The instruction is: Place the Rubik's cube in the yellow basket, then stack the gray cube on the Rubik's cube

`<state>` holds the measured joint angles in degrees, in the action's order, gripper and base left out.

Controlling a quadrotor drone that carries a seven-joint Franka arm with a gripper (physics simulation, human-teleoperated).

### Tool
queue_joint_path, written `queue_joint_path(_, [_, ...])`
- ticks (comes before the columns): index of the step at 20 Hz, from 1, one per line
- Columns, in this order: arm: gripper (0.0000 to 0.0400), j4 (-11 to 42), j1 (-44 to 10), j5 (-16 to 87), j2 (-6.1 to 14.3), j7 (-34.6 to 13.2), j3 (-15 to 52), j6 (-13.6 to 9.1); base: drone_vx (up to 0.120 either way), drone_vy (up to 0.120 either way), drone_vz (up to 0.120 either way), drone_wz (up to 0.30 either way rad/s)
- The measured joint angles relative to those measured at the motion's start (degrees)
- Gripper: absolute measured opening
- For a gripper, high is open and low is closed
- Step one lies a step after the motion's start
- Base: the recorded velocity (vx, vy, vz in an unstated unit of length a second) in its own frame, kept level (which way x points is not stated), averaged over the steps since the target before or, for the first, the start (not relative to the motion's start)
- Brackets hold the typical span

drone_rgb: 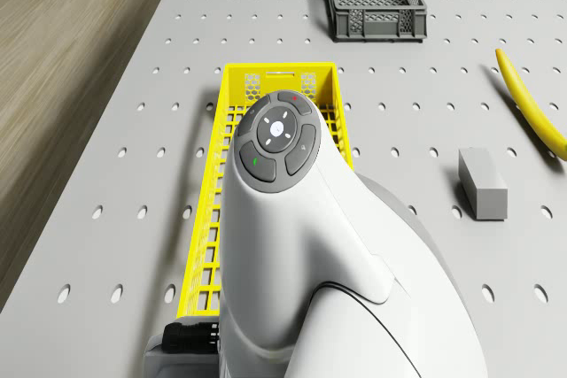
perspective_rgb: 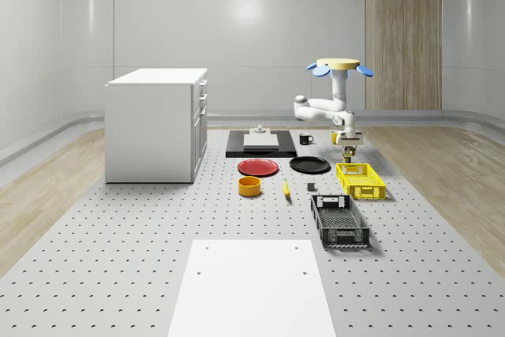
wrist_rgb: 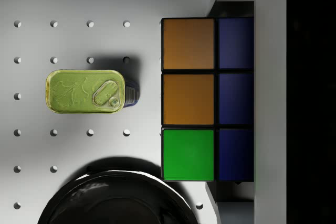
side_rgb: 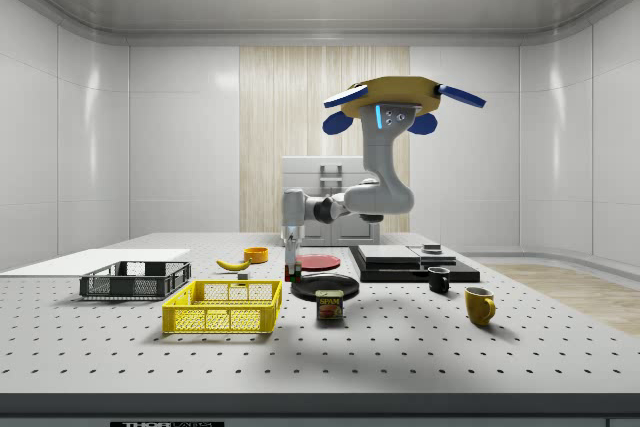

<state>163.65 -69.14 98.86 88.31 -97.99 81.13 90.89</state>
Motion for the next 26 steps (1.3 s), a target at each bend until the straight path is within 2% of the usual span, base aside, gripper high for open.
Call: queue_joint_path(26, [0.0325, -0.05, -0.23, -0.46, 1.36, -0.17, 0.09, 1.29, 0.118, 0.000, 0.000, 0.000])
